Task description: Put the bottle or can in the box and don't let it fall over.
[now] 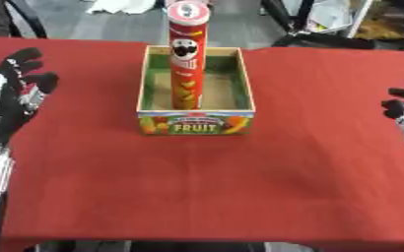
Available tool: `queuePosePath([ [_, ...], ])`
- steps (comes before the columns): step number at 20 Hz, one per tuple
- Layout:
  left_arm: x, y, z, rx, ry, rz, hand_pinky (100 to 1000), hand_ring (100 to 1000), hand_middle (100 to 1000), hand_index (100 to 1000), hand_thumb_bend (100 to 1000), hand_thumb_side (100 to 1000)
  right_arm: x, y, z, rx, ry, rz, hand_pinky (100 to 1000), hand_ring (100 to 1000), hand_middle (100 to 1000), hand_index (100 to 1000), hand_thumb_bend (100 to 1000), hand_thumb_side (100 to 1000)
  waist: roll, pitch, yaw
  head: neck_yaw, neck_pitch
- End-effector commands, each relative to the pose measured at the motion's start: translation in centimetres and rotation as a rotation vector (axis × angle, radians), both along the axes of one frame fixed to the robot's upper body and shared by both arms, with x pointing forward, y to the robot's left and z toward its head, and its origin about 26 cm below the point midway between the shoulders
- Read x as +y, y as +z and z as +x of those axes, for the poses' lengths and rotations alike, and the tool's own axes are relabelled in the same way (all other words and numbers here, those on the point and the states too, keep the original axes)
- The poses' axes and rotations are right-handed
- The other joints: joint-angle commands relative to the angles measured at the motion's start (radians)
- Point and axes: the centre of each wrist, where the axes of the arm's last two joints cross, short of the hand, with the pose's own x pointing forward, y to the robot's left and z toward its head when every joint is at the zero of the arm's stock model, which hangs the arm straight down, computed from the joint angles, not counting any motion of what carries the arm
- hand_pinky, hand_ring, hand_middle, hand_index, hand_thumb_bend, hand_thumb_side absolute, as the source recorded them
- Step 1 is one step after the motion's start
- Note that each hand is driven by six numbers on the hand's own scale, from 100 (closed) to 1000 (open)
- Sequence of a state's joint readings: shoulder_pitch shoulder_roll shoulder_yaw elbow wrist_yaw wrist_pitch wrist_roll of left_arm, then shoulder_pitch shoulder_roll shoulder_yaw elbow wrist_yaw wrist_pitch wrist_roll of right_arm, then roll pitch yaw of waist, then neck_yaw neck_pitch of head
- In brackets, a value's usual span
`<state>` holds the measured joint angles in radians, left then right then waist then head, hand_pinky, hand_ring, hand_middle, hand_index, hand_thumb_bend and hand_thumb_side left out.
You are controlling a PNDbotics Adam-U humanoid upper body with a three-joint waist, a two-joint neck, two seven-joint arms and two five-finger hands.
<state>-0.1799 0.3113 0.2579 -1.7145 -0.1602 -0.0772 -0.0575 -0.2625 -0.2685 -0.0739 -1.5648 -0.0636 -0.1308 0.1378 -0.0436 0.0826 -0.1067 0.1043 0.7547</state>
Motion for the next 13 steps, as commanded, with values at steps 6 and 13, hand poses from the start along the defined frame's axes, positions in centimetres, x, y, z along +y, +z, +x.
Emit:
queuePosePath([
  [6,-0.02,0.79,-0.18,-0.038,0.006,0.008,836,860,817,878,711,701,-0.60,1.38,0.05,-0.040,-0.018,-0.033,836,808,822,994,334,455,0.005,-0.013,-0.005,-0.041,-0.047],
  [13,-0.09,1.11,-0.14,-0.056,-0.001,0.005,836,859,815,878,704,705,-0.52,1.70,-0.03,-0.056,-0.021,-0.028,836,809,822,993,328,450,0.001,0.013,0.001,-0.040,-0.074],
])
